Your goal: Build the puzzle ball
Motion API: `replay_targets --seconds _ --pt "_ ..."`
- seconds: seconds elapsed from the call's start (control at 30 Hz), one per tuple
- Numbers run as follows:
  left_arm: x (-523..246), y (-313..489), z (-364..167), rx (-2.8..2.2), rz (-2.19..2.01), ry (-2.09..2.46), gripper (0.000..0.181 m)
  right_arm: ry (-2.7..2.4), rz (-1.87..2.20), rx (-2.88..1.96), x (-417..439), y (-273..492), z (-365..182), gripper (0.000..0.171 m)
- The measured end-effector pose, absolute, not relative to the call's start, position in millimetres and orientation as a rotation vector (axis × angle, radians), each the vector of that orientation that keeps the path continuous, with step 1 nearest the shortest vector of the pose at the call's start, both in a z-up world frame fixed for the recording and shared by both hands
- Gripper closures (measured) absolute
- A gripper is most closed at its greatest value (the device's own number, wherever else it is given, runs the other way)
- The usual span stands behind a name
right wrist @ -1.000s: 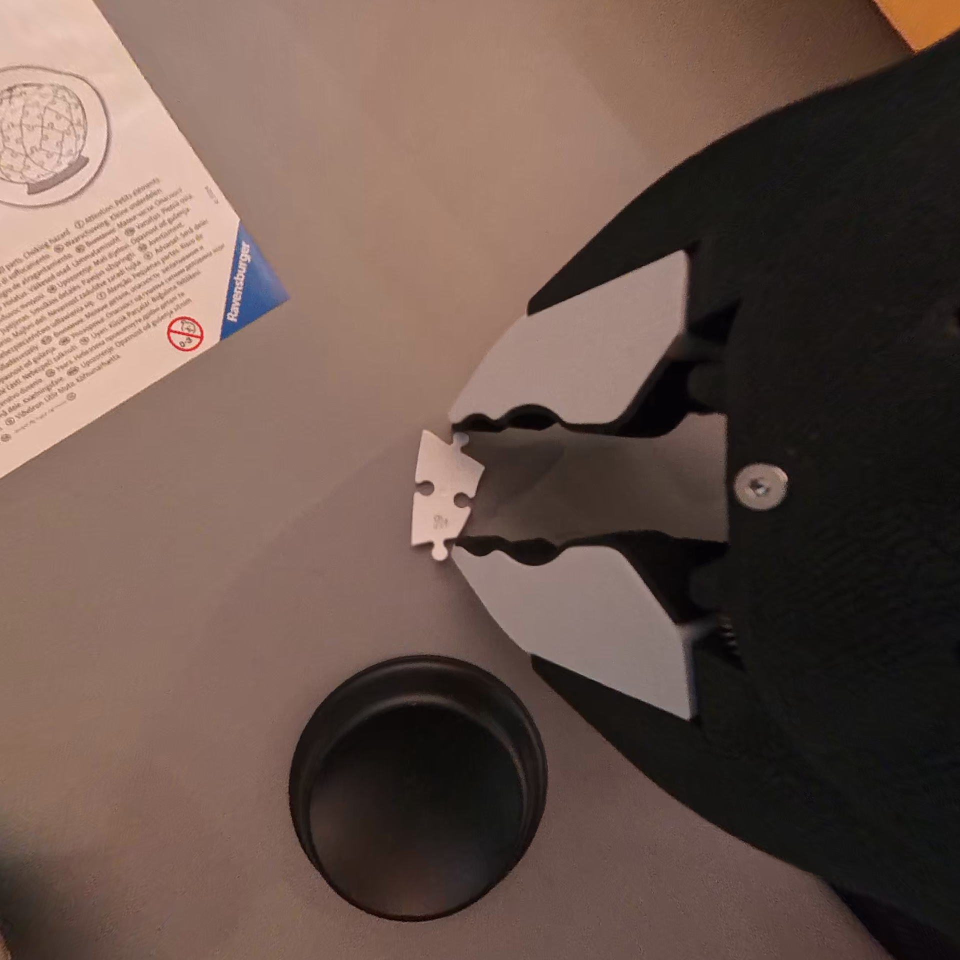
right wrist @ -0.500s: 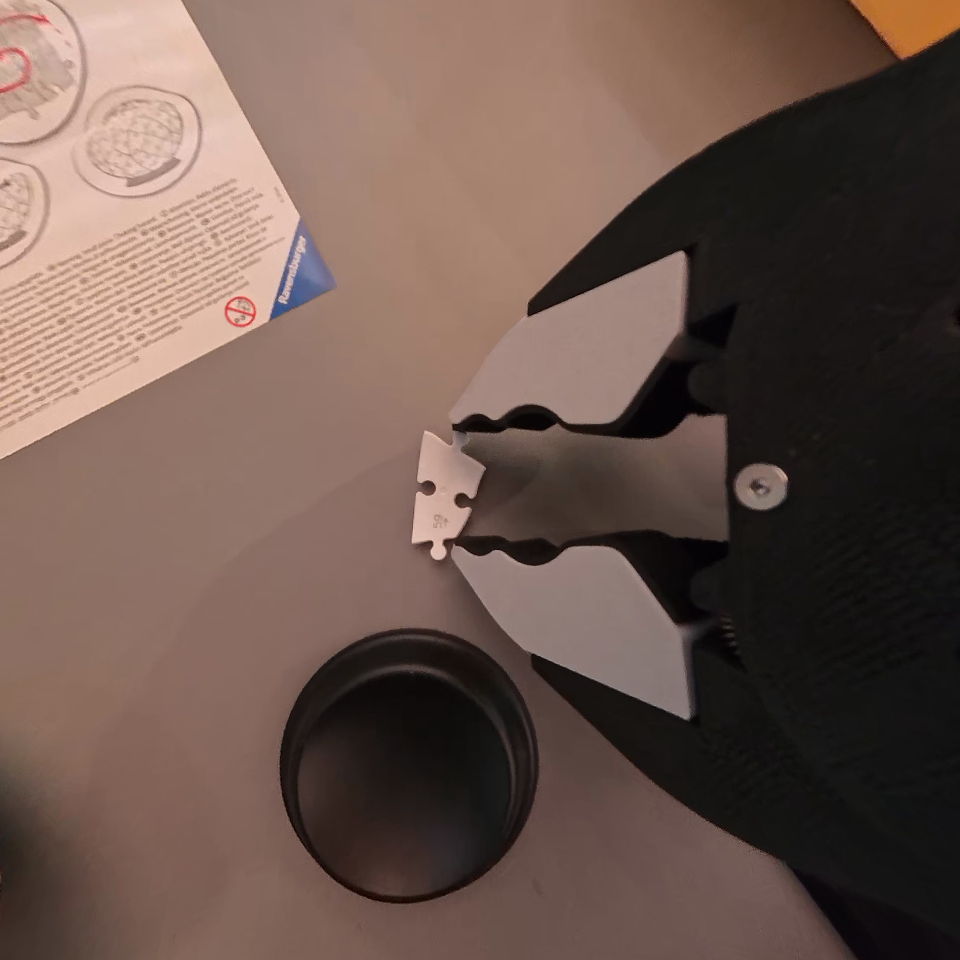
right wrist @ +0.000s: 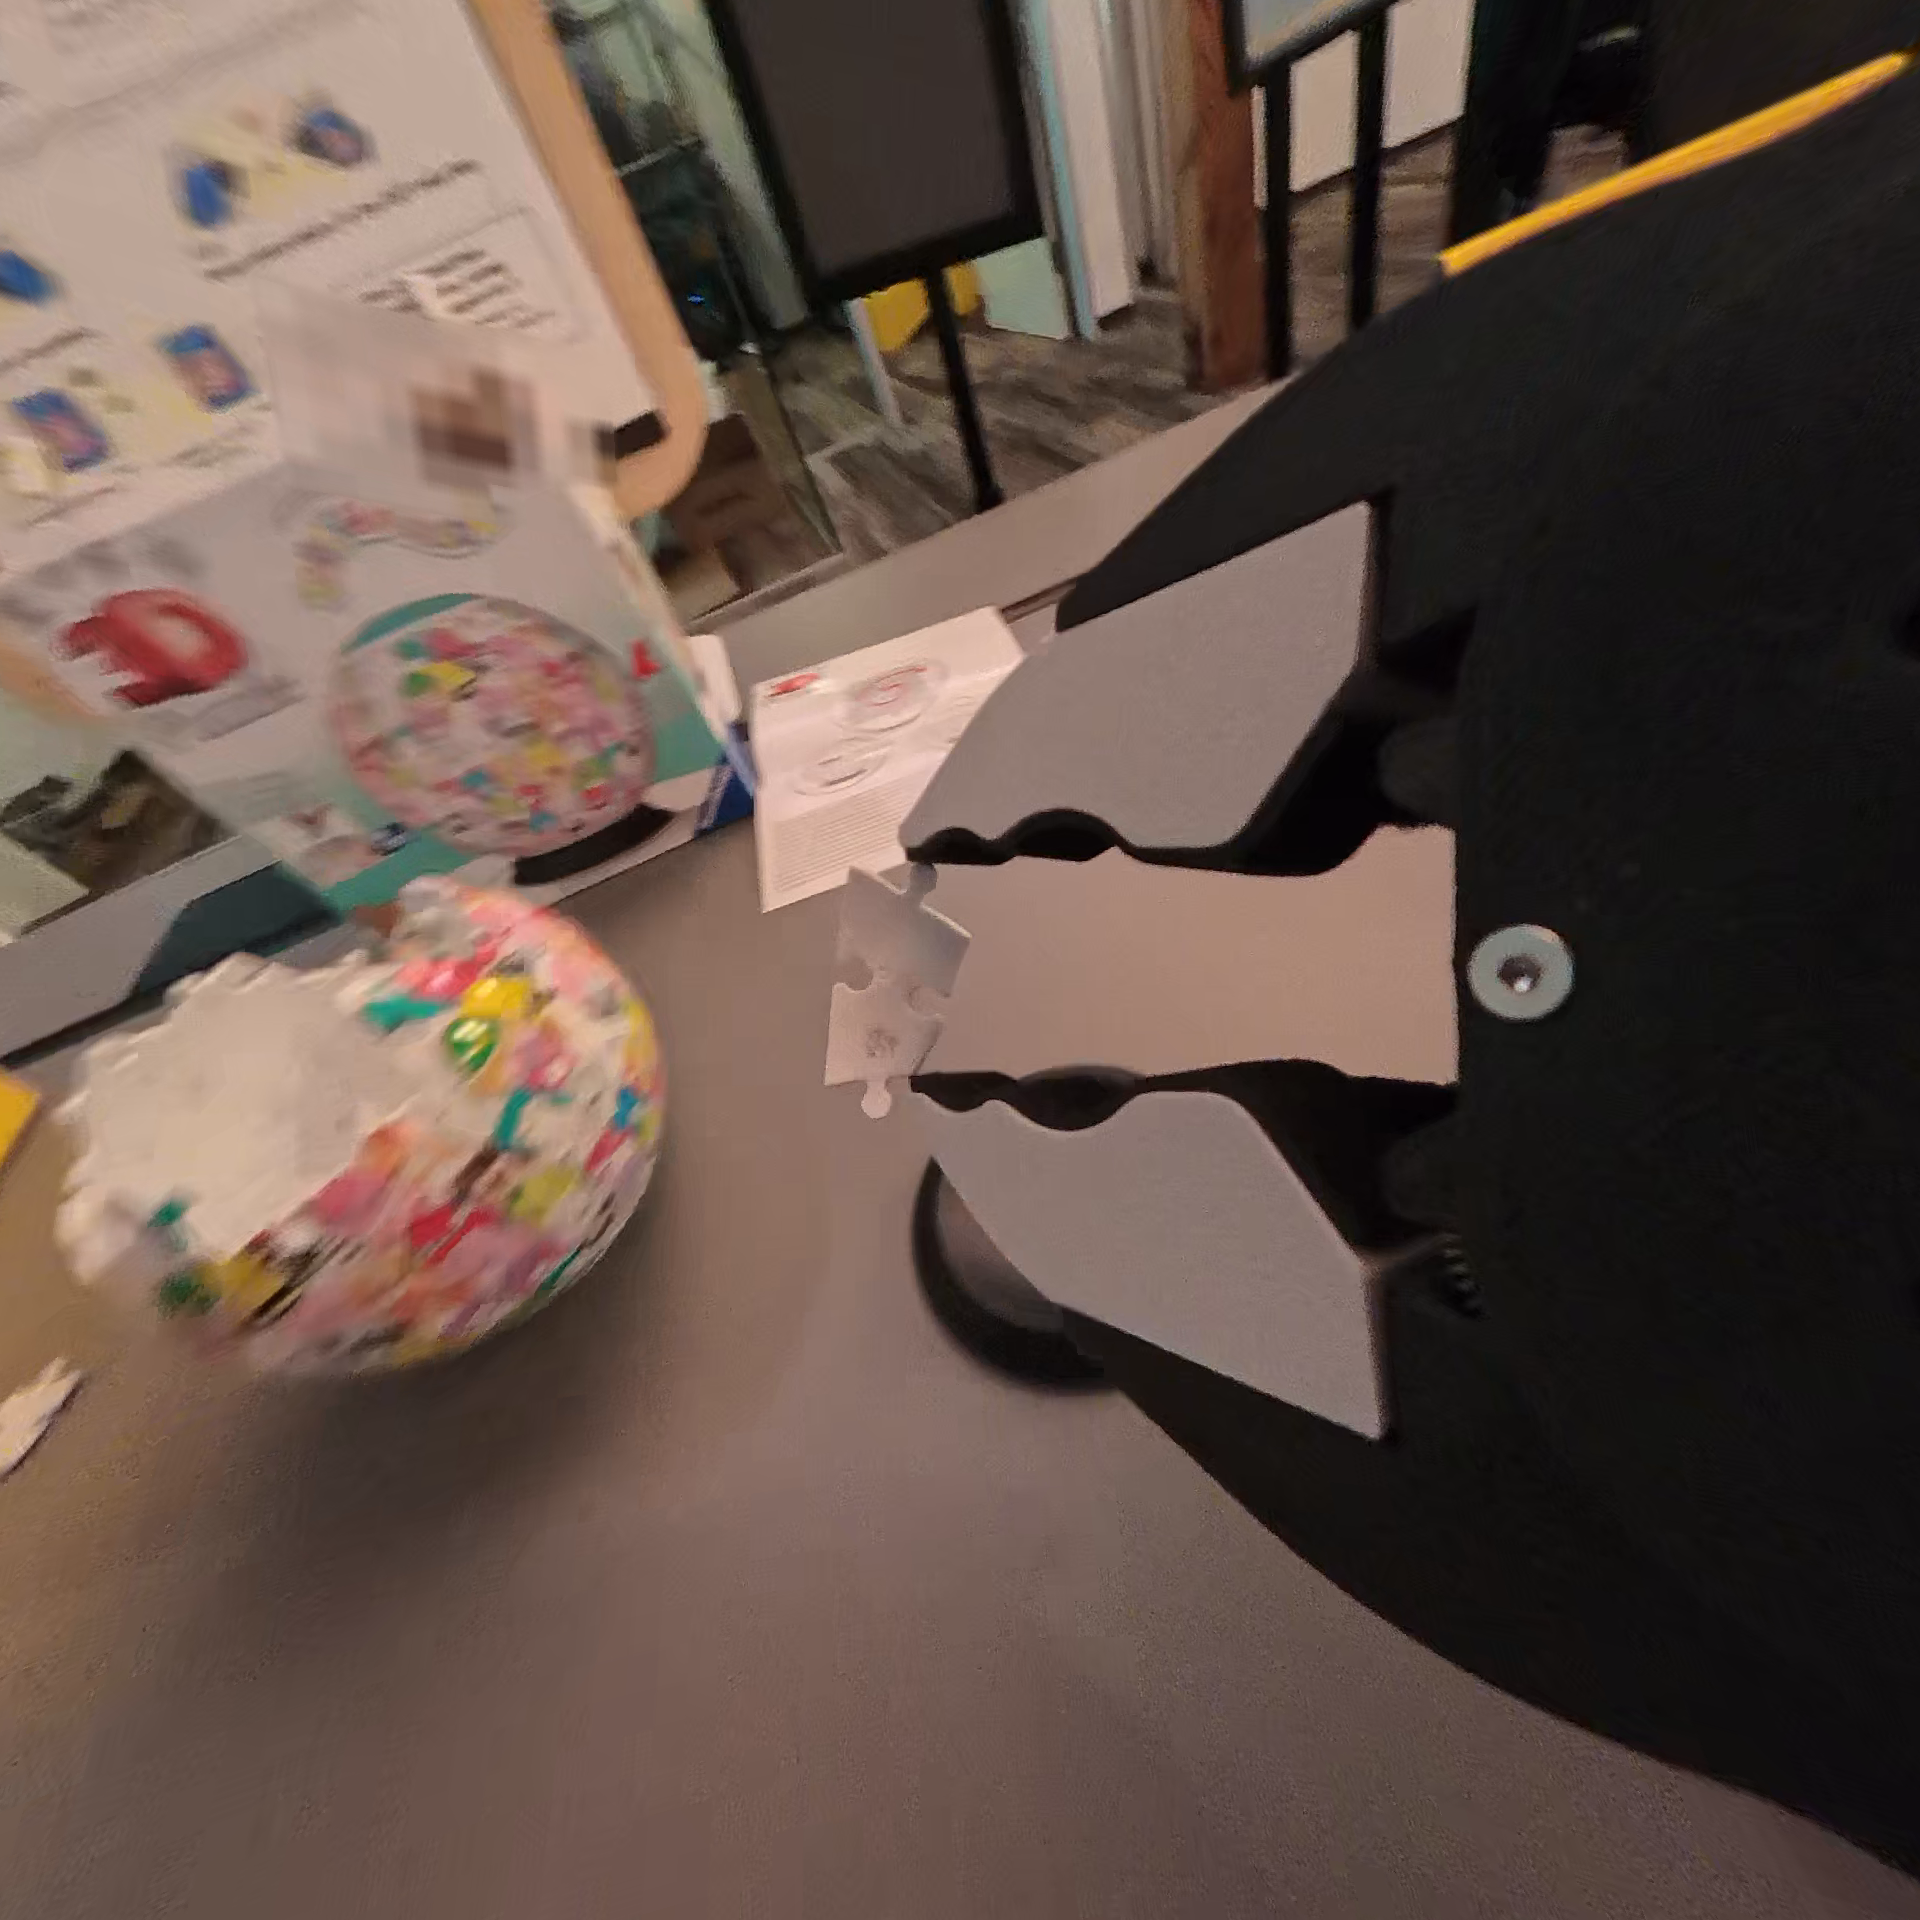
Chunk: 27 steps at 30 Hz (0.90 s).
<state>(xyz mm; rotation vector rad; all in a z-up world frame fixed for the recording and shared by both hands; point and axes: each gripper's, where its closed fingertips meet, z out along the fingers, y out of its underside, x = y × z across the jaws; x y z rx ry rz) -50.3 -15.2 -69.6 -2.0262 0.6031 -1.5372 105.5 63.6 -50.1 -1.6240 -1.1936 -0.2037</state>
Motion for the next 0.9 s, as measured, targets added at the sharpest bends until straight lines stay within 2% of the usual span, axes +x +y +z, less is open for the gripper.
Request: replay_targets --seconds 0.37,0.9 --pt "-37 -9 -57 -2.007 -1.539 0.544 0.179 -1.354 -0.018 -1.457 20 7 -45 0.132" --pt "-32 -24 -76 -2.08 -1.619 0.533 0.179 -1.58 0.046 -1.416 -24 -20 -78 0.132"
